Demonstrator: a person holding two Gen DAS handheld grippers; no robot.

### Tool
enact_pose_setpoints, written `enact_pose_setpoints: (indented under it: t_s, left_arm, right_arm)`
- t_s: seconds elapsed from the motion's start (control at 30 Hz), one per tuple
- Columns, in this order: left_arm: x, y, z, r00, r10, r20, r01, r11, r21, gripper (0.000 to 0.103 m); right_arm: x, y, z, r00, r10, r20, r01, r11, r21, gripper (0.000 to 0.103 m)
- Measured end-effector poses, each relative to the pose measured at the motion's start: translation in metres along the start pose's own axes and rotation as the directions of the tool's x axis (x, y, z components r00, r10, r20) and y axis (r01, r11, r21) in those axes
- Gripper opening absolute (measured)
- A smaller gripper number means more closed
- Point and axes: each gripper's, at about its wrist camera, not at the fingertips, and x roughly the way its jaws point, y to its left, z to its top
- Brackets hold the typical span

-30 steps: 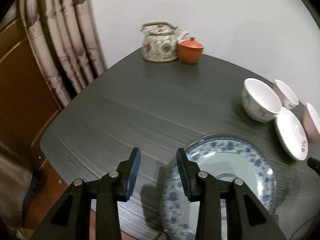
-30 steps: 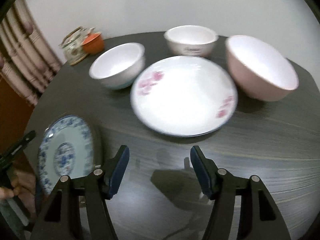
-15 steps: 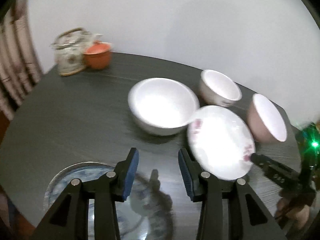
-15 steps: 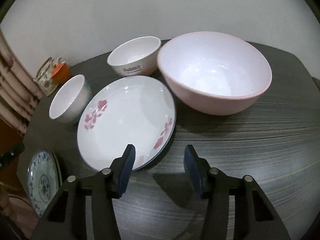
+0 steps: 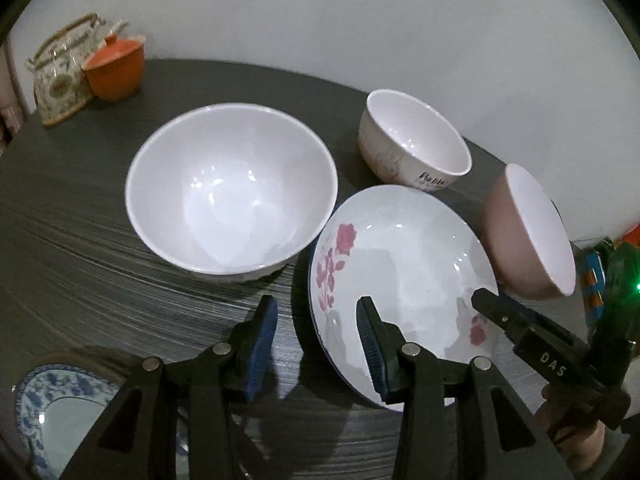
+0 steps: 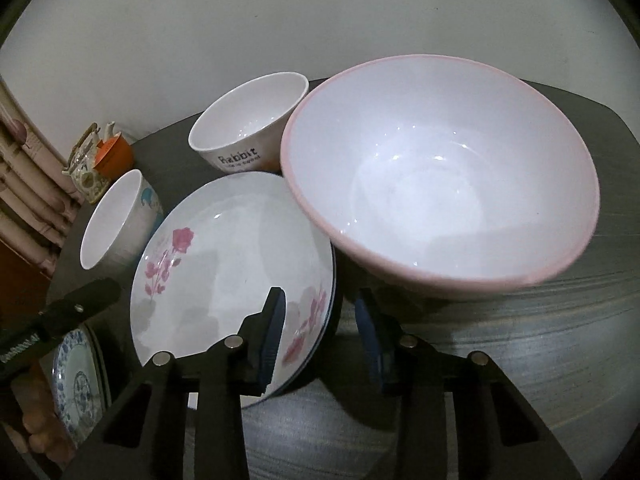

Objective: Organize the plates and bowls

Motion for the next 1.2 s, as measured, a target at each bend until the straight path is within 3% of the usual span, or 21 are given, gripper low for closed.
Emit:
enact_pose_setpoints:
  t_s: [0.3, 0.5, 0.63, 0.77, 1.2]
  left_arm:
    - [0.024, -0.007, 0.008, 0.999, -0.013, -0.041, 0.013, 1.0, 0.004, 0.041]
    - [0.032, -0.004, 0.011, 0.999, -0.008, -0.049, 0.008, 1.0, 0.005, 0.024]
    - [0.038, -0.005, 0.014, 0.999, 0.01, -0.052, -0.009, 1.0, 0.017, 0.018]
    - [0.041, -0.007, 0.016, 0.998, 0.02, -0.055, -0.019, 0.999, 0.029, 0.018]
    - [0.027, -0.021, -0.01, 0.995, 0.044, -0.092, -0.038, 0.997, 0.066, 0.018]
  right_arm:
    - [0.004, -0.013, 0.002, 0.999, 0.034, -0.012, -0.034, 0.999, 0.012, 0.031]
    - [0.007, -0.016, 0.004, 0.999, 0.05, -0.015, -0.05, 0.999, 0.02, 0.03]
    - [0.011, -0.012, 0.006, 0.998, 0.057, -0.031, -0.057, 0.998, 0.014, 0.02]
    - [0.013, -0.013, 0.007, 0.998, 0.049, -0.036, -0.049, 0.999, 0.019, 0.015]
    - [0.006, -0.006, -0.005, 0.997, 0.037, -0.072, -0.036, 0.999, 0.015, 0.015]
